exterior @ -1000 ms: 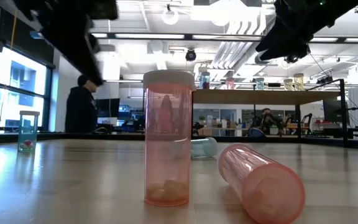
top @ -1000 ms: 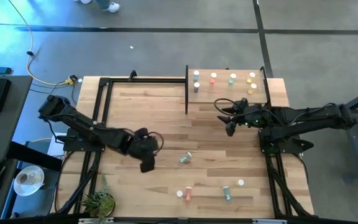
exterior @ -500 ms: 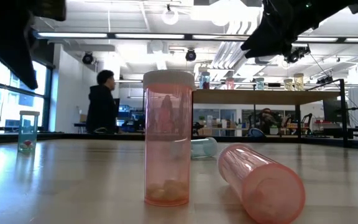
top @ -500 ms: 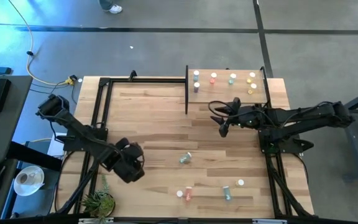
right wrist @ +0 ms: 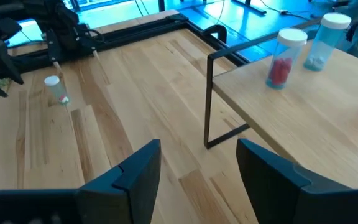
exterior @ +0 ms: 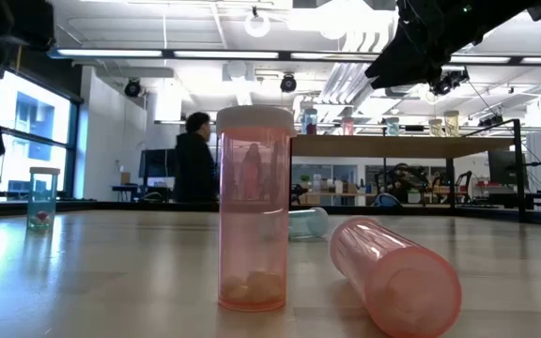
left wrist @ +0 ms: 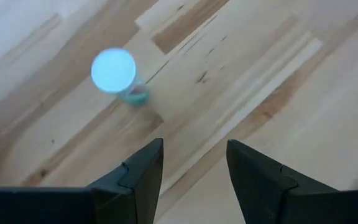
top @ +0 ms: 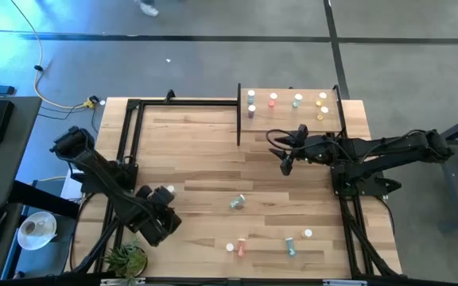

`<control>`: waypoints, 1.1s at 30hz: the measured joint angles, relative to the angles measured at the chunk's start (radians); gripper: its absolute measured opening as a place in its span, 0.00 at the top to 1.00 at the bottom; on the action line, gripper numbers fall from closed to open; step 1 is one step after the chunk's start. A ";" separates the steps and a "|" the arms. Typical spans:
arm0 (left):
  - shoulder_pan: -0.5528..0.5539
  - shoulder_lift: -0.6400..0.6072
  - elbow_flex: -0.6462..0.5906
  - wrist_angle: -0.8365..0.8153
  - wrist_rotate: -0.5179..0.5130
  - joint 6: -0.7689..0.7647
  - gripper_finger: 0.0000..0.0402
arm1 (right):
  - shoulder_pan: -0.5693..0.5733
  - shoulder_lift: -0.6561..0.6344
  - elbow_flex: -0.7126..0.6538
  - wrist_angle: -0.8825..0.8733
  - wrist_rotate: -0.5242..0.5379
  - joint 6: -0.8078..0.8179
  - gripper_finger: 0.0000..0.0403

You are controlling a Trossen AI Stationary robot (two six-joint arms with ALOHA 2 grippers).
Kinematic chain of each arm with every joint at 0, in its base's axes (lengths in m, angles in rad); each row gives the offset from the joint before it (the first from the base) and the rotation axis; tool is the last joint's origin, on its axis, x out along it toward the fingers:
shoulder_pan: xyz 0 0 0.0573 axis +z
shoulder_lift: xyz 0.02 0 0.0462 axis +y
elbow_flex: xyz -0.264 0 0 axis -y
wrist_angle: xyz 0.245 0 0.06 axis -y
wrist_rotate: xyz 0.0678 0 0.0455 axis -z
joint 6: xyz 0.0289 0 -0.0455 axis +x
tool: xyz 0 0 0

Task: Pick and place medicine bottles onto shelf by color
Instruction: Put the left green pill bottle on the shelf aligned with the green pill bottle

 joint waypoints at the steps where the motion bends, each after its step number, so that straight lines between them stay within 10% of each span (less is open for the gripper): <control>1: 0.000 0.015 0.000 -0.002 -0.003 -0.031 0.59 | 0.000 0.000 0.000 -0.004 0.000 0.000 0.50; 33: 0.139 0.285 0.000 -0.020 -0.053 -0.200 0.59 | 0.026 0.000 0.000 -0.025 -0.008 0.008 0.50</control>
